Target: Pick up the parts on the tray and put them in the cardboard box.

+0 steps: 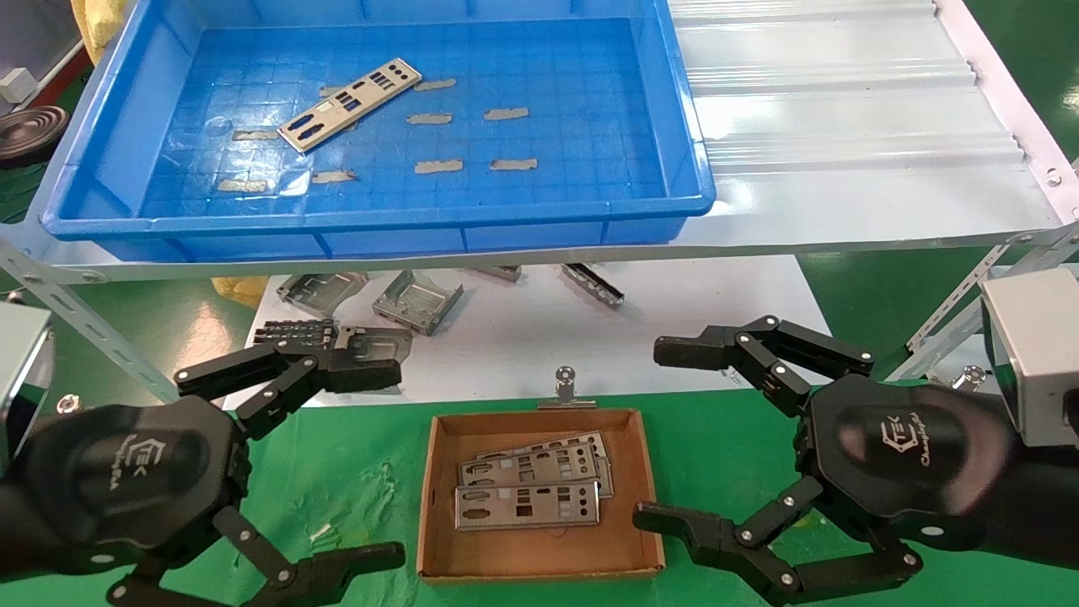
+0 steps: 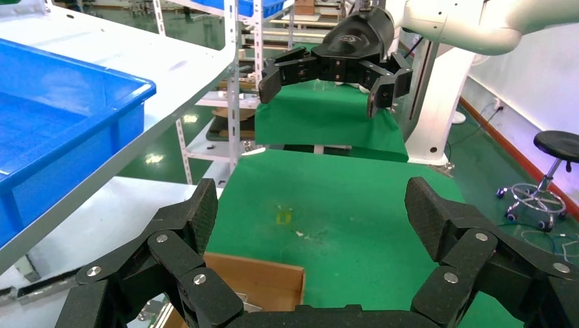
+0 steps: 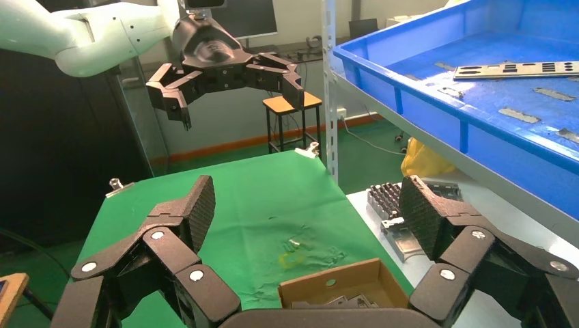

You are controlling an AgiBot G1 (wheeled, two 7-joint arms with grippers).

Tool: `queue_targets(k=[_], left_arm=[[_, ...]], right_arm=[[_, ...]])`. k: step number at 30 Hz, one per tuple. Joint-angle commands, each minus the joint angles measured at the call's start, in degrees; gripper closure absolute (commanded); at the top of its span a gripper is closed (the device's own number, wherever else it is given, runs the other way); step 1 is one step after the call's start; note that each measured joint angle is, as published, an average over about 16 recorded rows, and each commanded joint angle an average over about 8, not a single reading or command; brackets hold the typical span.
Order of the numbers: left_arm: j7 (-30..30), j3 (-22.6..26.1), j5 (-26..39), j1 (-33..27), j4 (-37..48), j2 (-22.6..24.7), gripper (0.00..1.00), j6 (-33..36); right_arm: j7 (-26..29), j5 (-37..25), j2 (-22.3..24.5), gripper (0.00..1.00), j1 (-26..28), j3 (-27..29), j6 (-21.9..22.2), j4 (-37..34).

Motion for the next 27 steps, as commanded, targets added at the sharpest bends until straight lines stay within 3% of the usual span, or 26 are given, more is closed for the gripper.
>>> queue_targets(k=[1,27], left_arm=[[0.0,0.0,0.0,0.0,0.0,0.0,0.0,0.0],[0.0,0.0,0.0,0.0,0.0,0.0,0.0,0.0]], right_arm=[[0.0,0.0,0.0,0.0,0.0,0.0,0.0,0.0],[0.0,0.0,0.0,0.0,0.0,0.0,0.0,0.0]])
